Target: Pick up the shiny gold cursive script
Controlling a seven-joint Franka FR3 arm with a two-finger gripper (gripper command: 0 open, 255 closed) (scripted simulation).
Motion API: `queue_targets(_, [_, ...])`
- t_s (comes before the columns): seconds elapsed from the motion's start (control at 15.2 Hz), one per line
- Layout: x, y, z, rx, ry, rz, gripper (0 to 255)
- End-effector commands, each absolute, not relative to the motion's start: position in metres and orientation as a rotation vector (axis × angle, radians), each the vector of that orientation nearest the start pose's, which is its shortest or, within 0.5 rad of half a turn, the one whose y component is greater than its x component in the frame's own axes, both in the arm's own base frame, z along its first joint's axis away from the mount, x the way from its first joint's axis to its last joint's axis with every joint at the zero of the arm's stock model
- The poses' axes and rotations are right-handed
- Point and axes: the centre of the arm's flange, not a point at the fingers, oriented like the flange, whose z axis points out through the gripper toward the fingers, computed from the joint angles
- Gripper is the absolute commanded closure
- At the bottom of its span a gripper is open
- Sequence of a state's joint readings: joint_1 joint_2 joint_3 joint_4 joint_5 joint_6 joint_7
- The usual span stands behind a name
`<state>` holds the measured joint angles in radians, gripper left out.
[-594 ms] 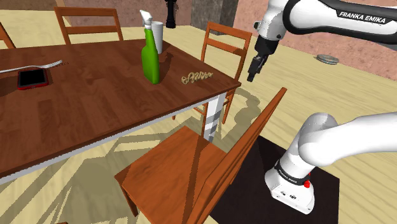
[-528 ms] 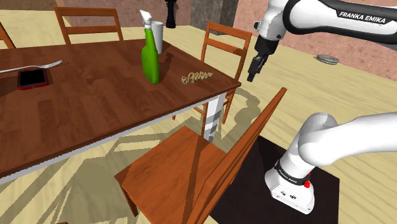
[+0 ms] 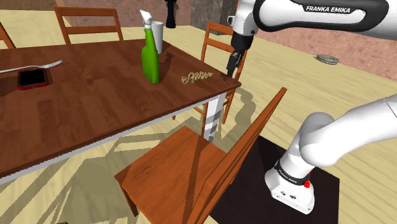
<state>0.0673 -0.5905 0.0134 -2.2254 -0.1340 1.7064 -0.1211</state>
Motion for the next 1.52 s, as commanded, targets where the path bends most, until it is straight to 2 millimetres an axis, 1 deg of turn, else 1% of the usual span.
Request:
queue_targets(0.0, [0.397,0.04,0.599,-3.272,-0.42,-0.117,0])
queue_targets(0.33, [0.446,0.087,0.599,-3.29,-0.592,-0.126,0])
queue_targets(0.66, [0.489,0.139,0.596,-3.297,-0.769,-0.135,0])
queue_targets(0.73, [0.491,0.141,0.595,-3.298,-0.776,-0.135,0])
queue_targets(1.12, [0.491,0.141,0.564,-3.298,-0.776,-0.135,0])
queue_targets(1.19, [0.491,0.141,0.555,-3.298,-0.776,-0.135,0])
queue_targets(1.32, [0.491,0.141,0.555,-3.297,-0.776,-0.135,0])
queue_targets(1.39, [0.491,0.14,0.555,-3.297,-0.776,-0.135,255])
queue_targets(1.45, [0.491,0.14,0.556,-3.297,-0.776,-0.135,255])
